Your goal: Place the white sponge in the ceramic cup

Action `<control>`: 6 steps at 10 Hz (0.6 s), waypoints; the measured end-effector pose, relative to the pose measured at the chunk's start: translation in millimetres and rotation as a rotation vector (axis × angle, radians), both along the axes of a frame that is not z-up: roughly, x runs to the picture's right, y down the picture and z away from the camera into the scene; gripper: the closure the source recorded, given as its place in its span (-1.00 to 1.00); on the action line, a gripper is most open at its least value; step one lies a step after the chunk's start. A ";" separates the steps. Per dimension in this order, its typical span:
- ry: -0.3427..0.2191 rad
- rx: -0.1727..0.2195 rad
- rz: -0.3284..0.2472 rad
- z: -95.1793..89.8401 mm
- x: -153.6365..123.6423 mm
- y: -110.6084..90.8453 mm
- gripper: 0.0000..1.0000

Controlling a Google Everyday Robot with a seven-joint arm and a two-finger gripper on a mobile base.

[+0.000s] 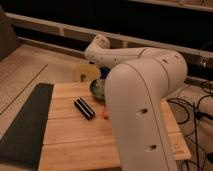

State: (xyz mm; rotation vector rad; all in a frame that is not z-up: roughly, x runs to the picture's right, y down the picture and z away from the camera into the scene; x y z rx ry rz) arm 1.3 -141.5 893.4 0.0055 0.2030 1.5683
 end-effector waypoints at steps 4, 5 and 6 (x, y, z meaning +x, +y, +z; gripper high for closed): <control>-0.009 0.004 -0.005 6.2 -9.0 1.7 -0.60; -0.014 0.005 -0.007 6.2 -9.9 2.5 -0.60; -0.020 0.006 -0.007 5.4 -10.8 3.0 -0.60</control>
